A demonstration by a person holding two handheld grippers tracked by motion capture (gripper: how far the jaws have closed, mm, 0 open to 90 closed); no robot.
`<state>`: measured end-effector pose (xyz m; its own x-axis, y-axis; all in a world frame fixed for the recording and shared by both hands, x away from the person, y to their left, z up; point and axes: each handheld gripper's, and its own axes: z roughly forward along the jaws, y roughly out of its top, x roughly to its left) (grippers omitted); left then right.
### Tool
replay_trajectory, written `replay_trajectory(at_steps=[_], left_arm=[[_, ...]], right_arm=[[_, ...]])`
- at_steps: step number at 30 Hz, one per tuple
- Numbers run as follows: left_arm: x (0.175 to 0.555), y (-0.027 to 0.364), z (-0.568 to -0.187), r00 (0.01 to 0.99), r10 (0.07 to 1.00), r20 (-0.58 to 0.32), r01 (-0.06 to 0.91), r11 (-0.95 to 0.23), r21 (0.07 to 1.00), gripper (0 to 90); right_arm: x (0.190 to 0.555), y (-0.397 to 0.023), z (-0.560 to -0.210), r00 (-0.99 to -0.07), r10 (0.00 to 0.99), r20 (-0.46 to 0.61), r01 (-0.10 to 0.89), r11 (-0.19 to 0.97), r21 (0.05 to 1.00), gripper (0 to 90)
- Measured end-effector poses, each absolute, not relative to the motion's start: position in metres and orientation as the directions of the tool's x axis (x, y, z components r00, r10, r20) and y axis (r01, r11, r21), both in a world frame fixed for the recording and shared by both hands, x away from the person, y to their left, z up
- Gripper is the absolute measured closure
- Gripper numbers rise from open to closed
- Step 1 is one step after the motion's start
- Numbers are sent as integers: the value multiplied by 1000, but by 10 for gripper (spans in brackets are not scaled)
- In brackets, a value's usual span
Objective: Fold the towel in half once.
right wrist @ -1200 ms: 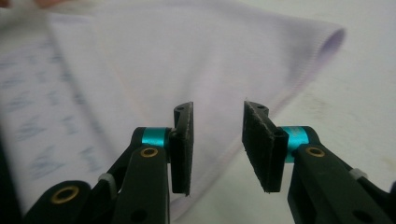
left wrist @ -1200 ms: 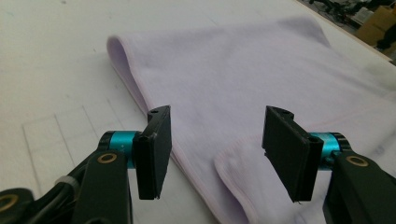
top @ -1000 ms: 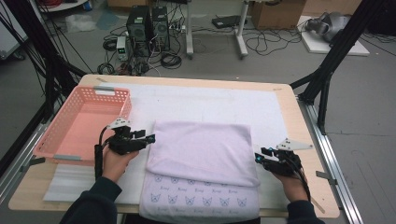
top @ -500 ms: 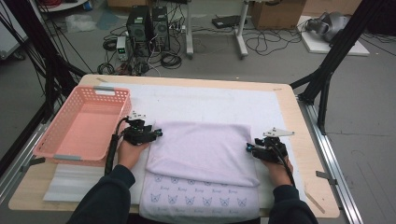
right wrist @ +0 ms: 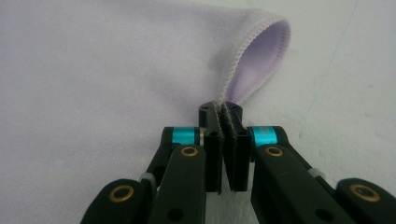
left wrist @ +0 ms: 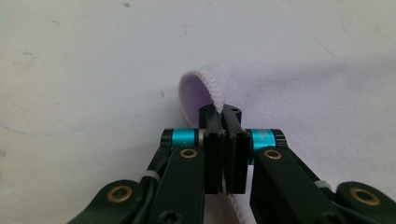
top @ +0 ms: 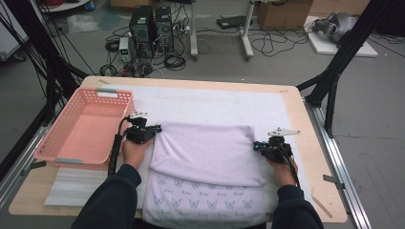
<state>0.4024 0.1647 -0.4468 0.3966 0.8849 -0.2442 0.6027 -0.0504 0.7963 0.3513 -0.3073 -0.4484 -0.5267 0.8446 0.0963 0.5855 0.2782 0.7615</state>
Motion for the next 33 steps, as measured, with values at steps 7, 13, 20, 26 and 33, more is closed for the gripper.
replay_trajectory(at_steps=[7,13,20,26,33], left_arm=[[421,162,-442,374,891,-258,630,-40,775,877],[407,168,-439,344,899,-270,661,-28,750,648],[393,160,-438,436,876,-205,660,-157,735,441],[376,148,-452,462,884,-68,557,-229,799,524],[372,142,-452,463,878,-120,572,-192,798,832]], right_arm=[[368,-304,-444,-503,861,78,573,265,775,876],[368,-303,-446,-503,861,76,587,276,762,861],[367,-304,-446,-476,870,129,608,219,763,481],[364,-292,-447,-525,848,64,599,316,736,527],[361,-290,-446,-534,840,99,608,300,735,845]])
